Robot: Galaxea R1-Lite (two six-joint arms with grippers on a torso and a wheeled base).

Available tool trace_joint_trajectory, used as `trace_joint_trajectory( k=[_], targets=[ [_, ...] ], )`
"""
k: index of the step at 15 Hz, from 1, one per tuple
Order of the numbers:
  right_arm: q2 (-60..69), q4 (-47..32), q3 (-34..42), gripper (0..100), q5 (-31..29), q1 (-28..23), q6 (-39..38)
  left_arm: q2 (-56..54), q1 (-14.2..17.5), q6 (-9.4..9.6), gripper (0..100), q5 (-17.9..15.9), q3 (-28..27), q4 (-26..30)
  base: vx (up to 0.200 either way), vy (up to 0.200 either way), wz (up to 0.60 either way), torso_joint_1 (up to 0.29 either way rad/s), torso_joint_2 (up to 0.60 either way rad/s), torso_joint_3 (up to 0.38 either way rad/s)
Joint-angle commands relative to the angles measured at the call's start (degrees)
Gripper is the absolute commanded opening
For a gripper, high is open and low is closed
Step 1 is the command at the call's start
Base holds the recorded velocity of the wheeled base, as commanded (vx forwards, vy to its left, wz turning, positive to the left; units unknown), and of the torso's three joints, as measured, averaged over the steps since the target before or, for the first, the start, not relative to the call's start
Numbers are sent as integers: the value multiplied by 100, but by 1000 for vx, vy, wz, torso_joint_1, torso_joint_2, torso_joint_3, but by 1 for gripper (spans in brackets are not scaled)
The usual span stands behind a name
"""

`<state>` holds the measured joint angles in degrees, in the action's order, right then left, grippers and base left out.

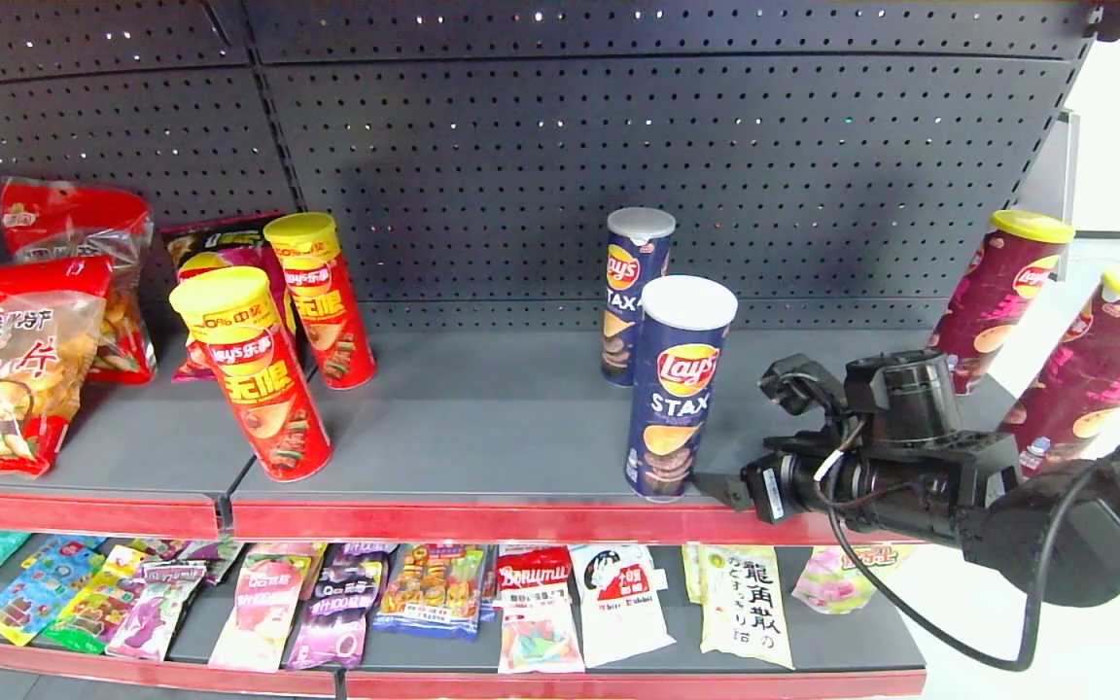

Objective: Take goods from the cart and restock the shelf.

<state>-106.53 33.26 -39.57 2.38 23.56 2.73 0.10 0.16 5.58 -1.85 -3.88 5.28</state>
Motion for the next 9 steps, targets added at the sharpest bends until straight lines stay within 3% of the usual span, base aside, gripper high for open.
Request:
trace_joint_trajectory(
  k=[1,9],
  targets=[
    [-34,-12,2,100,8,8,-1,8,2,4,100,1,1,-1,0,0,0,0,0,0],
    [-210,-12,-209,100,-150,-10,8,8,2,39,100,1,10,-1,0,0,0,0,0,0]
  ],
)
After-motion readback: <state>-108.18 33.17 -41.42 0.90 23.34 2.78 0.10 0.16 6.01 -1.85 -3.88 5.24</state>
